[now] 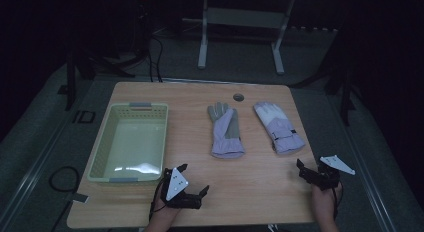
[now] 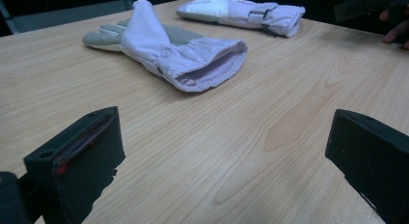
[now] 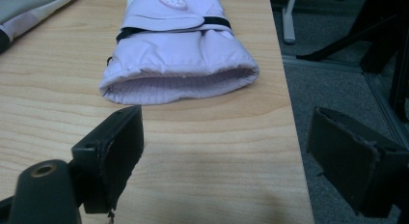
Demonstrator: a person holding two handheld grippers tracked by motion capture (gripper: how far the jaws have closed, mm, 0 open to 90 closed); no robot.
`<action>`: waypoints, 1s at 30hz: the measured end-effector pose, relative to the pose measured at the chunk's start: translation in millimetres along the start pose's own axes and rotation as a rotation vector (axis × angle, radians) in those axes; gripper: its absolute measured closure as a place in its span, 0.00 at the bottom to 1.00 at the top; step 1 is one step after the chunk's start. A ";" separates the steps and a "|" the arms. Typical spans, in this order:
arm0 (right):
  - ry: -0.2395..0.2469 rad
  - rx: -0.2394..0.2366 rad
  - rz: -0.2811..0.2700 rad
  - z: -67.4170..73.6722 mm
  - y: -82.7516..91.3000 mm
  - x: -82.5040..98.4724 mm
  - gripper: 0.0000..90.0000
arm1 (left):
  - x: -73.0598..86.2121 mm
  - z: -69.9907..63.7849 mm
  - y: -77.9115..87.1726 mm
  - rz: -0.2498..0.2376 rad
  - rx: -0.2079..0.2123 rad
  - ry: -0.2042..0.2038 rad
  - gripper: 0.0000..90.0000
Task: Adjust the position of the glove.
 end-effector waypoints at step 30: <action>0.021 -0.138 0.148 25.1 -1.5 -88.9 0.22 | 0.1 -0.7 0.7 -0.008 0.013 -0.001 0.00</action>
Point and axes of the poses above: each handheld gripper's, and its own axes: y roughly backward along the jaws, x roughly out of its underside, z roughly to its left, the point moved 2 cm from there along -y, roughly forward along the jaws, and after that the axes turned 4 degrees about x, right-handed, at the moved point
